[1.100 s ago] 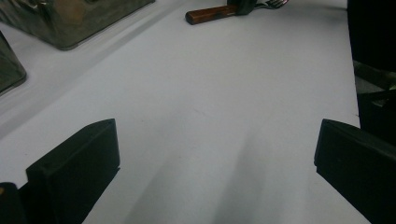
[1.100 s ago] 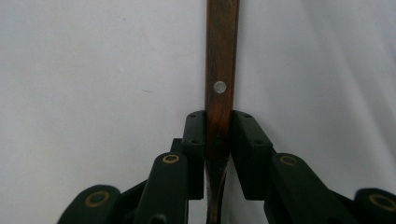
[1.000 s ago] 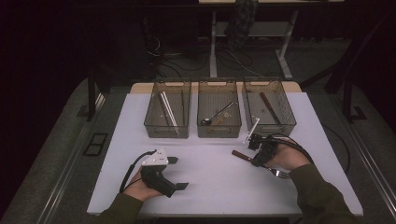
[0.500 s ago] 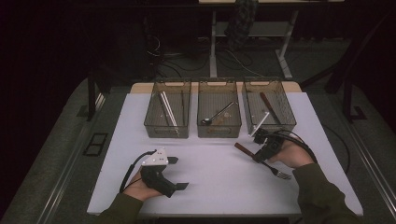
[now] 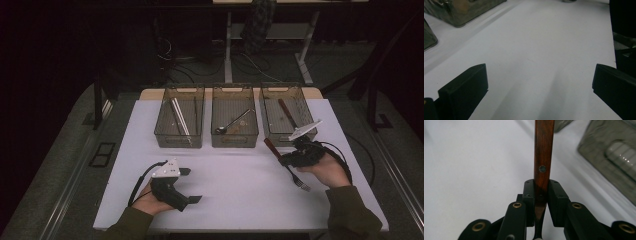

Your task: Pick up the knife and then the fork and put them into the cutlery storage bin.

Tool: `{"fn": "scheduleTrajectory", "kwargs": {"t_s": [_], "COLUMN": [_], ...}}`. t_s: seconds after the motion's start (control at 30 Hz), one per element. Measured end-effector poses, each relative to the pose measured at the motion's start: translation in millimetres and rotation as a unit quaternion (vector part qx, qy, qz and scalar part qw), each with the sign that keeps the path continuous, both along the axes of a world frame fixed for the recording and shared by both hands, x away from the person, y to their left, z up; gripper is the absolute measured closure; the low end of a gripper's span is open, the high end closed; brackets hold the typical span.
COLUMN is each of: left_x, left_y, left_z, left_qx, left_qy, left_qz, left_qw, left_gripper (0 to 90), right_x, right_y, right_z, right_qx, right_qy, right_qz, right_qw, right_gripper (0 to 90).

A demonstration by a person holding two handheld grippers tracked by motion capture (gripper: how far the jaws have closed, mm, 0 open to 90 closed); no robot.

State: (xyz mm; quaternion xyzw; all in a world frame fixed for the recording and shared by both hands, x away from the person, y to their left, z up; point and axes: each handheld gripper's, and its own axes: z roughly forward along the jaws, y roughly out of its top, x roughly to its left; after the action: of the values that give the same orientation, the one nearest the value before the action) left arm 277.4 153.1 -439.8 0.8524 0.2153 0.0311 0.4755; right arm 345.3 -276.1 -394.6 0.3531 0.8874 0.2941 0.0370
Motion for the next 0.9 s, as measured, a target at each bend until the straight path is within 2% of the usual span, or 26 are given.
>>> {"fn": "scheduleTrajectory", "kwargs": {"t_s": [0.1,0.2,0.27,0.47,0.57,0.67,0.9], "left_x": [0.1,0.0,0.0,0.0,0.2,0.4,0.3], "left_y": [0.1,0.1,0.3,0.3,0.5,0.6,0.7], "left_z": [0.1,0.0,0.2,0.0,0.0,-0.1,0.1], "left_qx": [0.000,0.000,0.000,-0.002,-0.002,-0.003,-0.005], "left_qy": [0.000,0.000,0.000,0.000,0.000,0.000,0.000], "left_qz": [0.000,0.000,0.000,0.000,0.001,0.001,0.002], "left_qw": [1.0000,1.0000,1.0000,1.0000,1.0000,1.0000,1.0000], "left_gripper": [0.0,0.0,0.0,0.0,0.0,0.0,0.0], "right_x": [-1.1,-1.6,-2.1,-3.2,-4.2,-3.5,3.7], "right_y": [-9.6,-17.4,-21.9,-33.0,-38.2,-41.2,-46.5], "right_z": [5.1,8.9,9.0,11.1,17.7,25.3,48.5], "right_qx": [0.032,0.060,0.078,0.113,0.138,0.147,0.178], "right_qy": [-0.019,-0.040,-0.045,-0.059,-0.072,-0.090,-0.138], "right_qz": [-0.023,-0.044,-0.053,-0.075,-0.084,-0.093,-0.128], "right_qw": [0.9991,0.9964,0.9945,0.9890,0.9842,0.9806,0.9660], "right_gripper": [77.2,77.2,77.2,77.2,77.2,77.1,77.1]}}
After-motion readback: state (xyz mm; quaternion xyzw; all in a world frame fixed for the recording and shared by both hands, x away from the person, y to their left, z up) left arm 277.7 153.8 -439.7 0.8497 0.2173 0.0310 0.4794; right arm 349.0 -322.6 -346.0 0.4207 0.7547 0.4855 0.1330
